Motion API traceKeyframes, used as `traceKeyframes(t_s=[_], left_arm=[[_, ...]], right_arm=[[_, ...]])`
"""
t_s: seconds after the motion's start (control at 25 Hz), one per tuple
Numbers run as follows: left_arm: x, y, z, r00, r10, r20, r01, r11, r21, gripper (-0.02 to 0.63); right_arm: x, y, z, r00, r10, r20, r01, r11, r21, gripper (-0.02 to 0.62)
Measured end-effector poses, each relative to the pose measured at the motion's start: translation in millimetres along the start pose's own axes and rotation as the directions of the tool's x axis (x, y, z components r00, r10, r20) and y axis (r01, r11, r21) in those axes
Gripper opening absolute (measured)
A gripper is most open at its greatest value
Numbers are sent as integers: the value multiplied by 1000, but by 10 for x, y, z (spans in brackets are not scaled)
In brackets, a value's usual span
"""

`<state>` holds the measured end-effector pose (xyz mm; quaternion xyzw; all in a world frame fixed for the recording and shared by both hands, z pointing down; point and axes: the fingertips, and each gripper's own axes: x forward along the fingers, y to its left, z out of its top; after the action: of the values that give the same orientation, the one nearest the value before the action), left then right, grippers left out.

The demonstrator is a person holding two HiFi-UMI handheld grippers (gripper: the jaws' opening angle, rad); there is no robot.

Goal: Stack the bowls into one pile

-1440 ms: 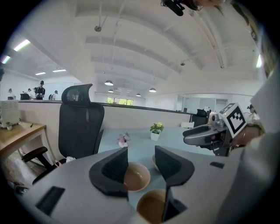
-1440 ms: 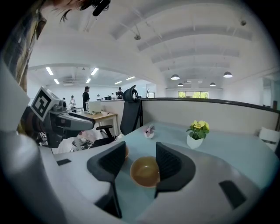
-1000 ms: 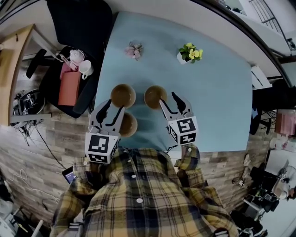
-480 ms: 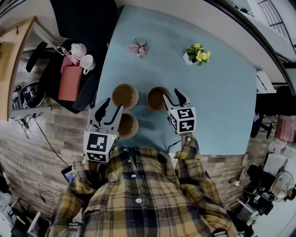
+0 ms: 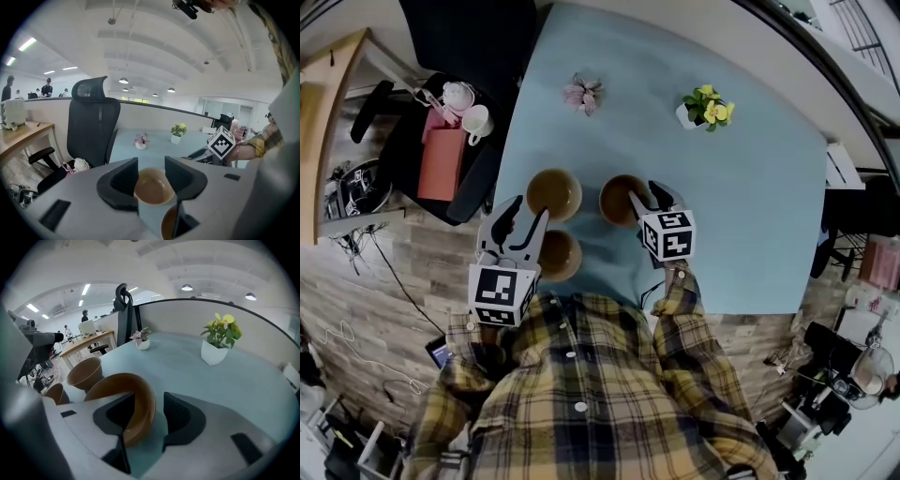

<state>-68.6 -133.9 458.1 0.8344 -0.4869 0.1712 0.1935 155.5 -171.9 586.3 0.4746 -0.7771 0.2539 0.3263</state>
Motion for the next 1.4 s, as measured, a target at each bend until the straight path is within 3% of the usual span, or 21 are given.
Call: traceKeyframes(t_s=[0.28,0.48,0.84,1.4], left_arm=[[22,14,-9,1000,1,-6,-1,1000,-2,161],[12,52,6,1000,14,0,-14,1000,-6,161],[-10,1,23,1000,5,7,-5,1000,2,161],[-163,-40,86,998,24,51,-25,1000,13,161]], right_arm=[[57,12,-84,1000,13,-19,-12,999,33,162],[26,-18,-104,1000,-12,-14,12,1000,23,45],[-72,16,-19,1000,-4,25,4,1000,23,18],[-350,37,174,995,-45,91,51,996,-67,15]])
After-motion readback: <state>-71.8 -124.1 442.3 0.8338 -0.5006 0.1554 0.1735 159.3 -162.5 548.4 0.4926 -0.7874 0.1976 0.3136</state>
